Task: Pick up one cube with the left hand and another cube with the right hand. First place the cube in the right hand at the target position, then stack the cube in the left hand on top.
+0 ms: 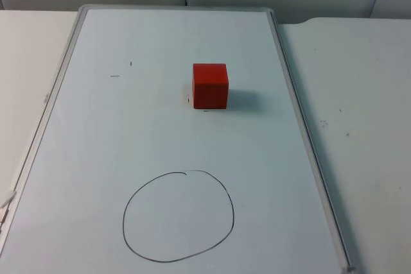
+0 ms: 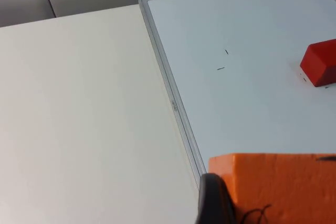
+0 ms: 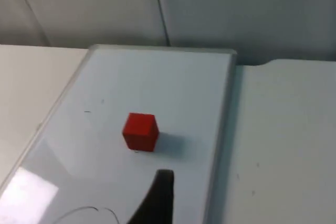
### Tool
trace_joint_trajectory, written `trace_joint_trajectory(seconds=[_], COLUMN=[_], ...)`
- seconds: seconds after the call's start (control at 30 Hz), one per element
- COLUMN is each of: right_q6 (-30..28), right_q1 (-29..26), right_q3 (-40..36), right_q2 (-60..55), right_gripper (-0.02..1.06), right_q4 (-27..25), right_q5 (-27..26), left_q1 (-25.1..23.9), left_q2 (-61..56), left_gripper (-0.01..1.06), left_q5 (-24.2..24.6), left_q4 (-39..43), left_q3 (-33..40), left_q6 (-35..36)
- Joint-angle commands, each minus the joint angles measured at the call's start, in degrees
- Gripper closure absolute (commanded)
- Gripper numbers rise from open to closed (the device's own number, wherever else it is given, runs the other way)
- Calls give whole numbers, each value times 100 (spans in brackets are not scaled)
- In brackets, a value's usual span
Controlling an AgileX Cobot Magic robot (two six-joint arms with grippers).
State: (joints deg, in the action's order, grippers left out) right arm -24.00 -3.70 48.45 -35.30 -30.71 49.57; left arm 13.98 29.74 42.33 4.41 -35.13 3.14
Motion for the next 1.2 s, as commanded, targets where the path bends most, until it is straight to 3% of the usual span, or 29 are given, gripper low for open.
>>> trace_joint_trajectory(seconds=[0.0, 0.07, 0.17, 0.23, 0.27, 0.33, 0.37, 0.4, 0.43, 0.5, 0.53, 0.57, 0.63, 0.7, 0.83, 1.17], right_q6=[-501, -777, -645, 23, 23, 1077, 2108, 2659, 2659, 3726, 4066, 4066, 4601, 5024, 5261, 5631], right_q1=[-25, 52, 393, 997, 997, 1708, 2295, 2606, 2606, 3222, 3450, 3450, 3760, 3971, 4086, 4086], right_q3=[336, 1096, 1735, 2434, 2434, 3073, 3590, 3908, 3908, 4436, 4697, 4697, 5092, 5521, 5927, 6027], right_q2=[-577, -1690, -2605, -3398, -3398, -4242, -4807, -5227, -5227, -5966, -6339, -6339, -6990, -7648, -8303, -9381], right_gripper=[19, 19, 19, 19, 19, 19, 19, 19, 19, 19, 19, 19, 19, 19, 19, 19], right_q4=[-517, -1117, -1112, -731, -731, 404, 1430, 2205, 2205, 3456, 3794, 3794, 4302, 4496, 4484, 4566], right_q5=[-156, -9, -21, -148, -148, -236, -182, -127, -127, 133, 247, 247, 336, 336, 373, 170], left_q1=[44, 44, 44, 44, 44, 44, 44, 44, 44, 44, 44, 44, 44, 44, 44, 44], left_q2=[-39, -39, -39, -39, -39, -39, -39, -39, -39, -39, -39, -39, -39, -39, -39, -39], left_gripper=[89, 89, 89, 89, 89, 89, 89, 89, 89, 89, 89, 89, 89, 89, 89, 89], left_q5=[-137, -137, -137, -137, -137, -137, -137, -137, -137, -137, -137, -137, -126, -116, -105, -94], left_q4=[6, 6, 6, 30, 30, 30, 42, 42, 42, 53, 68, 68, 68, 68, 68, 68], left_q3=[-4, -4, -4, -4, -4, -4, -4, -4, -4, -4, -4, -4, -4, -4, -4, -4], left_q6=[53, 53, 53, 53, 53, 53, 53, 53, 53, 53, 53, 53, 53, 53, 53, 53])
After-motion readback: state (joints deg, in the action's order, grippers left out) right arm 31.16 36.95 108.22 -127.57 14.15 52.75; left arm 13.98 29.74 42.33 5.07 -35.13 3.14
